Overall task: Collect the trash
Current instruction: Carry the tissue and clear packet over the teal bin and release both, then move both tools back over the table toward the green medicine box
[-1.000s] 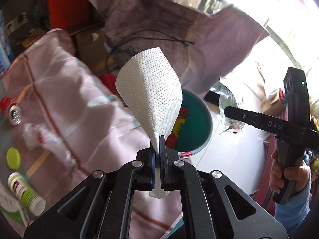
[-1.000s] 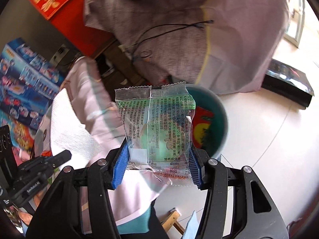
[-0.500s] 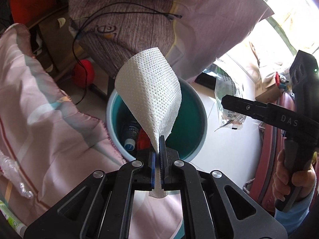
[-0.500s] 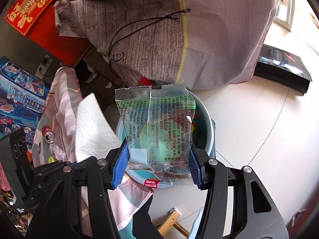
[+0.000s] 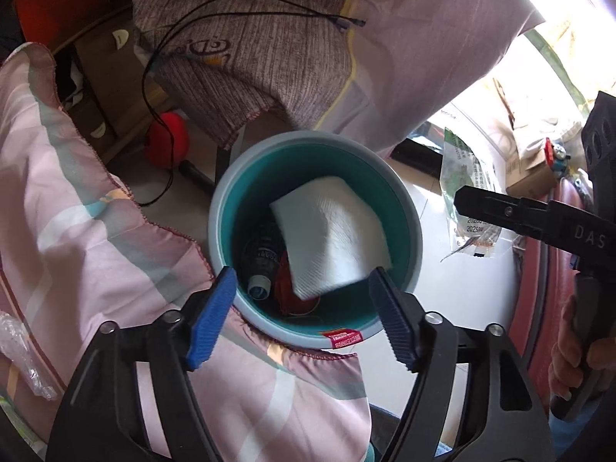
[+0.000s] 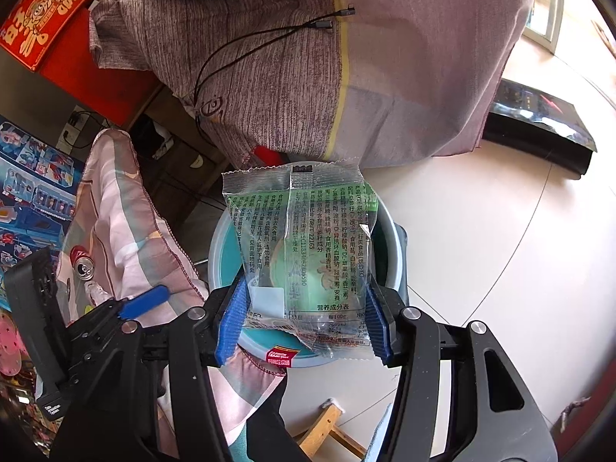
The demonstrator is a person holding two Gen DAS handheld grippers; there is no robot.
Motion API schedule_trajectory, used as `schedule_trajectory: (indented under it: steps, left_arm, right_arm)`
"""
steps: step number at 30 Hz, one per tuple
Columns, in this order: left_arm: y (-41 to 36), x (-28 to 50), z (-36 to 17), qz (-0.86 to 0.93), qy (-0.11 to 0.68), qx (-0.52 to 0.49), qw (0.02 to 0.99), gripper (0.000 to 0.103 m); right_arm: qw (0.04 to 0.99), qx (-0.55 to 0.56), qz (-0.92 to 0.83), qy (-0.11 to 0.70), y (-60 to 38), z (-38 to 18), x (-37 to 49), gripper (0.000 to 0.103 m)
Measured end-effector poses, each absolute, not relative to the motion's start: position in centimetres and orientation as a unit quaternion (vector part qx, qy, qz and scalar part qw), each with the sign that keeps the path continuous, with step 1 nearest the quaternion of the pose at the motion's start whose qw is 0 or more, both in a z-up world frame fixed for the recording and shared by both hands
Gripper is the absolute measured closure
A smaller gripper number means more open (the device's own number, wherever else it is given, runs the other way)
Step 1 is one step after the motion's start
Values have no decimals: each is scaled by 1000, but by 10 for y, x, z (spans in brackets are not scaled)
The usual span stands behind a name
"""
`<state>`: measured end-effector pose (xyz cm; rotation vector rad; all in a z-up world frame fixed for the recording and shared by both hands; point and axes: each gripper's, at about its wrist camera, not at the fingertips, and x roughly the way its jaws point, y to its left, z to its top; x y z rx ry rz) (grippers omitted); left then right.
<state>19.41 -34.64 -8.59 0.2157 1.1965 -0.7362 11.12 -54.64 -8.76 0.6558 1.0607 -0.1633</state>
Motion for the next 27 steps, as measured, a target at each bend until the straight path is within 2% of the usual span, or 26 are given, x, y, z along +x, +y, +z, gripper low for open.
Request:
schedule_trajectory:
  steps: [3,7,10,13,27]
  left_arm:
    - [-336,191,-79,-332,541,98,766,16]
    - [-324,188,-75,-330,542,91,768,11]
    - [-316,184,-74,-330,544,87,767,10]
    - [-308,181,-75,-328,548,84,765,10]
    - [-264,167,-52,-314,533,54,784,9]
  right_arm:
    - [807,304,-71,501,-541,-90,116,51]
    - [798,305,-59,516,-530,-98,125,47]
    - [793,304,-56,525,-522,-103,130,35]
    - [791,302,-56,528,-517,-101,131,28]
    - [791,289,-63,536,-489,-78,119,18]
